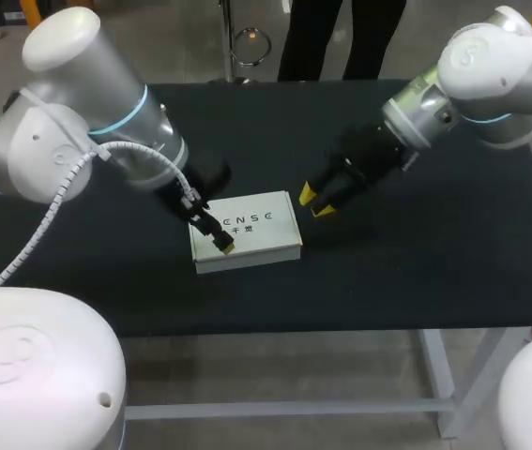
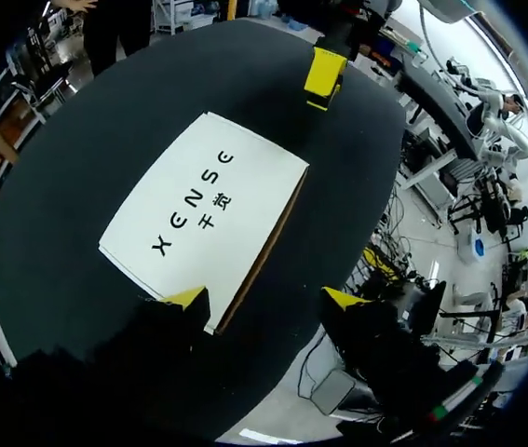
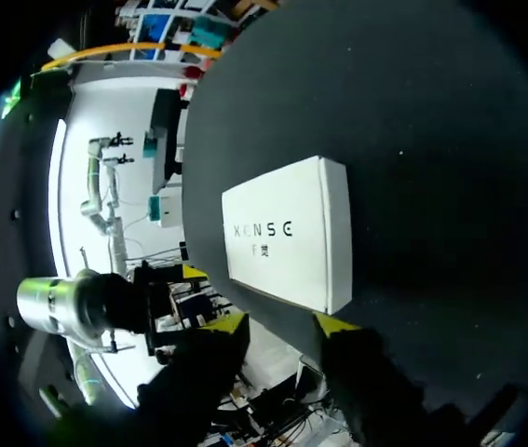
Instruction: Assemble the packaging by folding the flat box into shape, placing the metal phone stand inside, and closing the box properly
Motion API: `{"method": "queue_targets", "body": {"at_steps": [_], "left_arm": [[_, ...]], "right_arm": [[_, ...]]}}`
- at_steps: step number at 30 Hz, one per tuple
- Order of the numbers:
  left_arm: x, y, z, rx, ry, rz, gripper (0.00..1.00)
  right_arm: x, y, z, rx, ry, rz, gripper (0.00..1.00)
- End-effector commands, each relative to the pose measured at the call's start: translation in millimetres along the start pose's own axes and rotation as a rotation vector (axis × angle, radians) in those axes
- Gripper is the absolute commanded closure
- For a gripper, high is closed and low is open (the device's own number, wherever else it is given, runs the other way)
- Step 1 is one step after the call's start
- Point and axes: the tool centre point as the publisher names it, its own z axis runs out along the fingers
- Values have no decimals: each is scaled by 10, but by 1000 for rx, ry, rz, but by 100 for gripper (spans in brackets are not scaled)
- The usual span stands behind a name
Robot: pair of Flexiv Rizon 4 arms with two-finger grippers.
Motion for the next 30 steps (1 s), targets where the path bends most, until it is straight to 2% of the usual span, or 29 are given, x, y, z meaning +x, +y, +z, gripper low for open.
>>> {"method": "queue_targets", "body": {"at_steps": [1,3,4,5,17,18,19,20,24,26,30], "left_arm": [[49,-55,-71,-55,3,-116,0],[69,-42,-80,-59,22,-182,0],[78,-30,-91,-69,-2,-227,0],[86,-28,-89,-83,-82,-294,0],[86,-28,-89,-83,-82,-294,0],[99,-42,-85,-71,-69,-334,0],[133,-48,-65,-62,-70,-363,0],[145,-58,-51,-41,-88,-434,0],[225,-26,7,10,-148,-598,0],[280,13,29,21,-143,-652,0],[408,88,86,40,-188,-729,0]], "right_arm": [[-19,-133,-242,-66,-3,-59,0],[-20,-153,-322,-124,-31,-81,0],[-19,-162,-361,-192,-42,-61,0],[-19,-162,-361,-192,-42,-61,0],[-19,-162,-361,-192,-42,-61,0],[-71,-172,-362,-202,-34,-62,0],[-159,-191,-398,-203,-9,-109,0],[-200,-200,-435,-229,-15,-133,0],[-291,-243,-571,-272,-73,-260,0],[-330,-243,-635,-286,-106,-334,0],[-393,-229,-745,-323,-199,-497,0]]}}
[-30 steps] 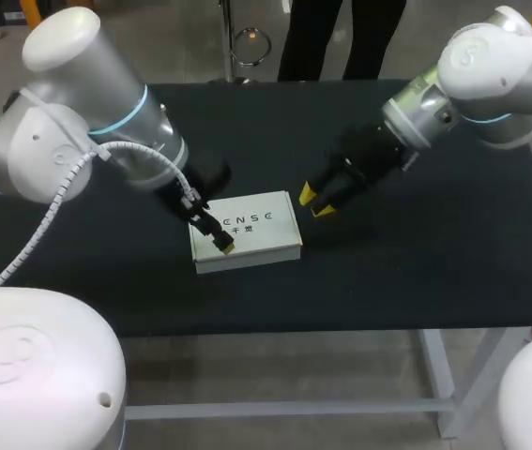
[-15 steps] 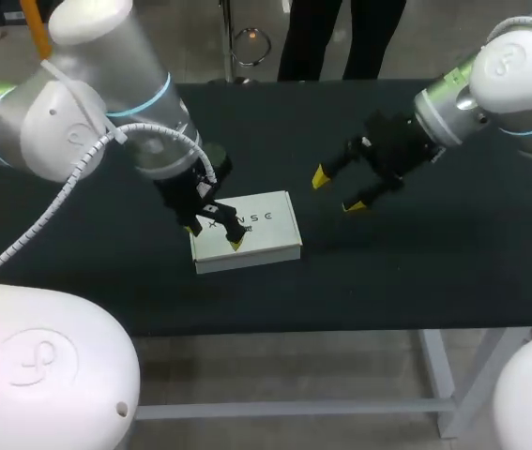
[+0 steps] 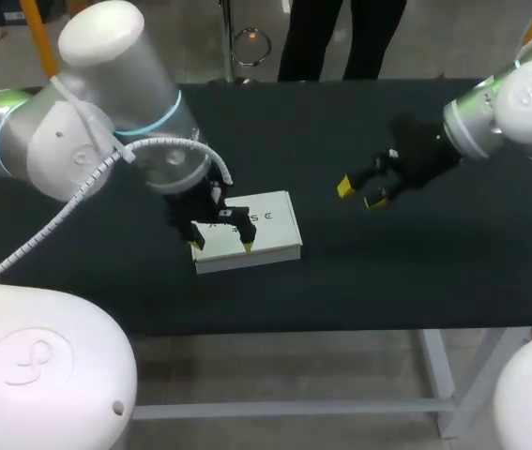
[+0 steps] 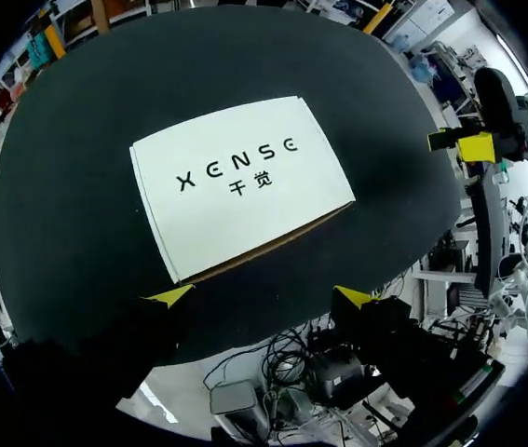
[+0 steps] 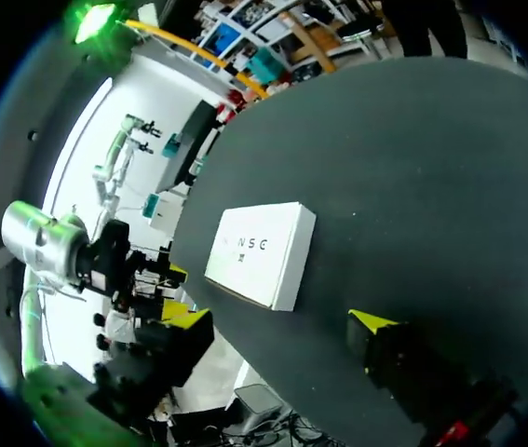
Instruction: Assemble the packaging by folding the flat box into shape, placing the metal phone stand inside, and closing the box properly
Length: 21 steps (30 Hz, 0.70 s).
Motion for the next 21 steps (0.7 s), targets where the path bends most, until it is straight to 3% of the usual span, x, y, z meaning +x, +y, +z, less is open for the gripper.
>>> {"method": "queue_targets", "body": {"at_steps": [1,5,11,16,21], "left_arm": [[96,197,49,73,-57,-113,0],[188,321,119,65,-63,-149,0],[242,407,291,58,-94,-200,0],[284,444,451,67,-128,-218,0],[336,389,648,52,-167,-227,0]], "right_arm": [[-8,-75,-130,-76,-90,-189,0],[-123,-85,-191,-128,-97,-333,0],[-232,-113,-197,-131,-139,-462,0],[-424,-99,-262,-134,-125,-503,0],[-424,-99,-262,-134,-125,-503,0]]}}
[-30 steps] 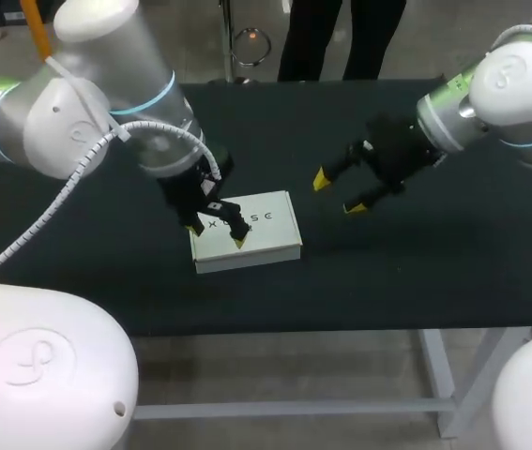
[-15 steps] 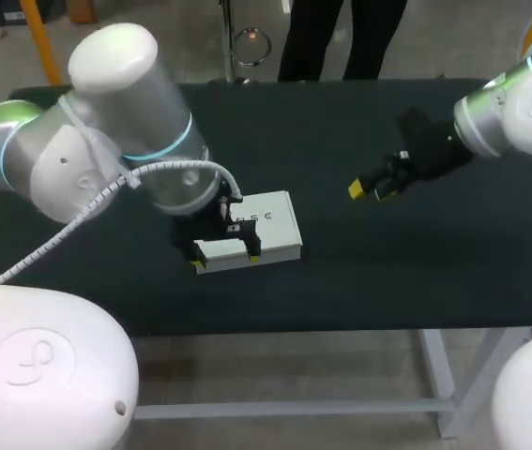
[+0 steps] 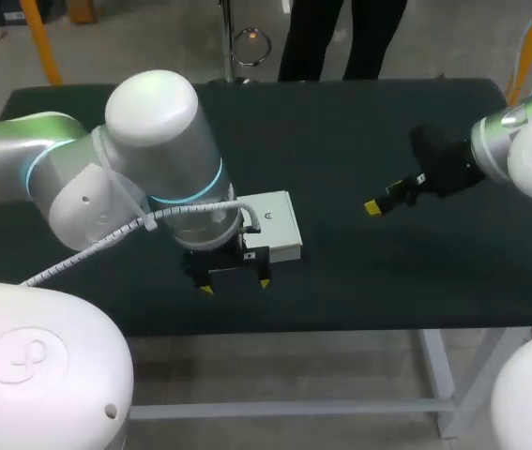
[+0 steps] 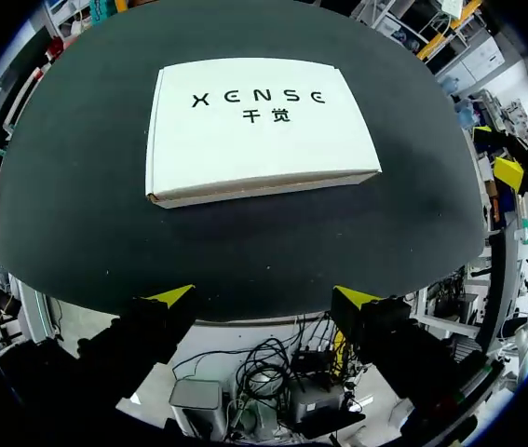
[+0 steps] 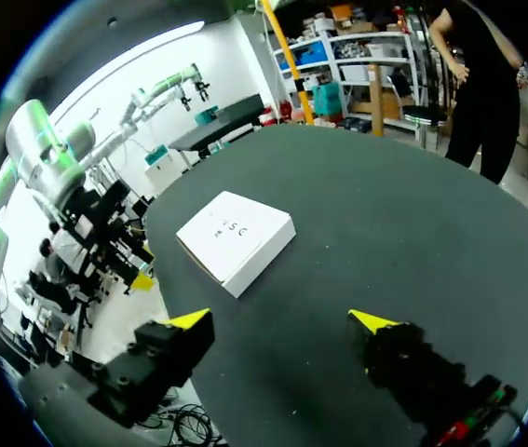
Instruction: Assemble the packaging by folding the flat box into shape, placing the metal phone stand inside, and closing the box properly
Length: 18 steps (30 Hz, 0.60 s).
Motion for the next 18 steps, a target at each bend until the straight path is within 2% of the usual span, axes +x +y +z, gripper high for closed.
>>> {"method": "queue_targets", "body": {"at_steps": [1,8,10,11,18], "left_arm": [[163,-56,252,0,-81,-11,0],[208,-82,378,26,-133,-43,0],[216,-93,410,20,-135,-43,0],[221,-100,422,25,-149,-55,0],[245,-161,449,33,-171,-79,0]], "right_arm": [[-25,-17,-25,-20,20,-3,0],[-25,-17,-25,-20,20,-3,0],[-53,-96,7,-77,31,-91,0],[-77,-118,10,-97,9,-114,0],[-258,-144,-53,-199,-77,-218,0]]}}
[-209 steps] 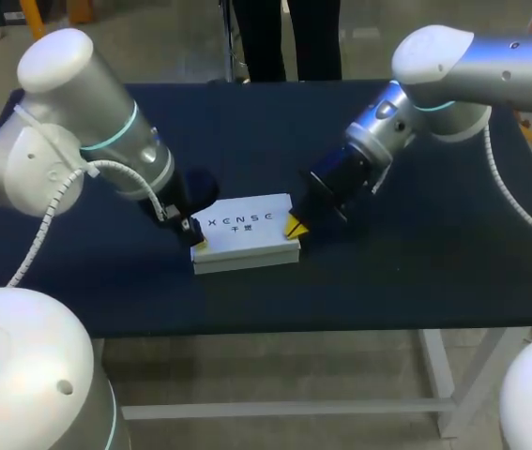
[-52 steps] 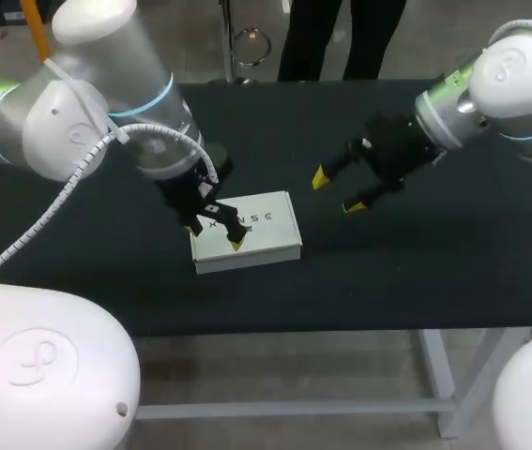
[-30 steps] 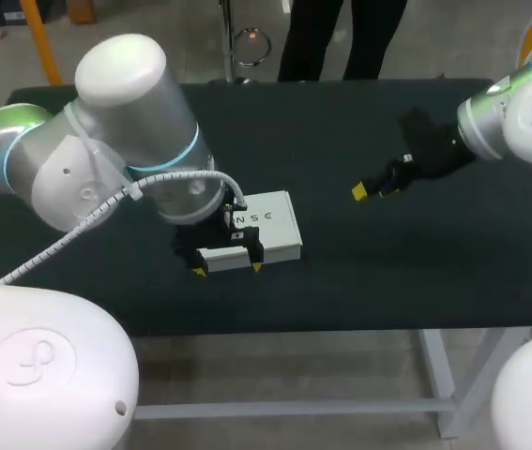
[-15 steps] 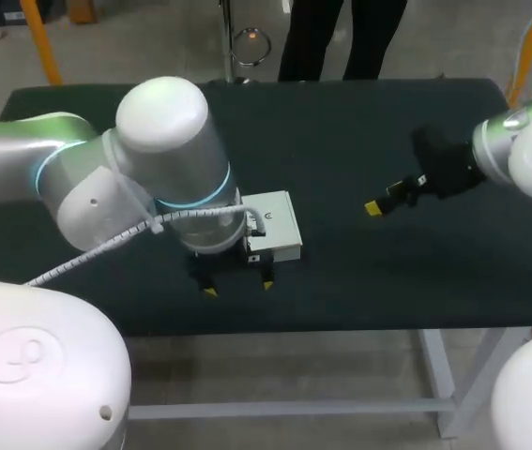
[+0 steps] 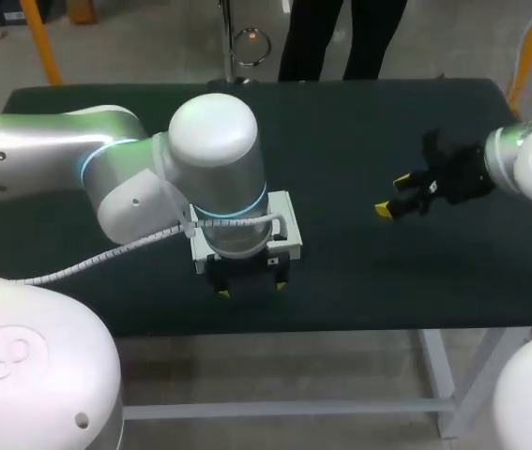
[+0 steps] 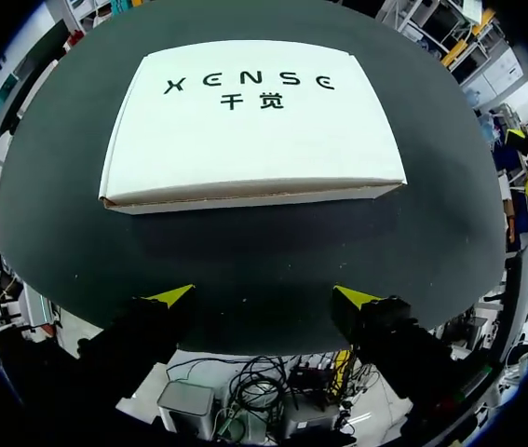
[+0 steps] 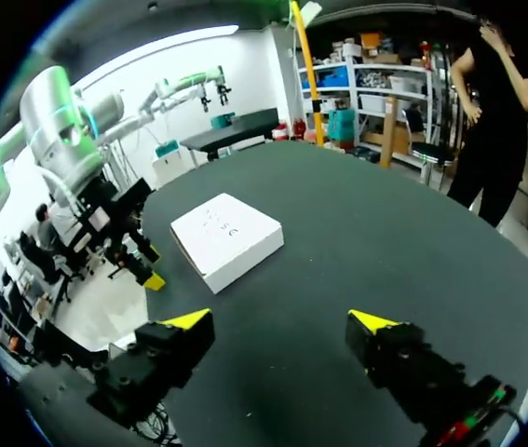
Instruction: Assemble the packaging by folding the flat box into shape, placing the metal phone stand inside, and closing the box properly
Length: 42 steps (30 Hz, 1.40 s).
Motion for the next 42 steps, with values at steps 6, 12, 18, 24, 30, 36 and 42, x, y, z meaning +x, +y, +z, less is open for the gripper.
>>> {"method": "queue_targets", "body": {"at_steps": [6,12,18,24,30,36,42], "left_arm": [[73,-131,74,-2,-118,-30,0],[51,-282,123,-15,-136,-62,0],[21,-488,183,-14,-139,-83,0],[3,-693,235,-22,-131,-83,0],[-24,-903,252,-16,-119,-89,0],[-59,-1154,262,-10,-110,-82,0],[-95,-1451,279,-2,-95,-47,0]], "right_arm": [[-140,-52,-76,-164,-75,-36,0],[-270,56,-91,-202,-111,-34,0],[-390,170,-103,-219,-135,-52,0],[-475,246,-95,-245,-143,-64,0],[-494,254,-95,-245,-142,-50,0],[-494,254,-95,-245,-142,-50,0],[-494,254,-95,-245,-142,-50,0]]}}
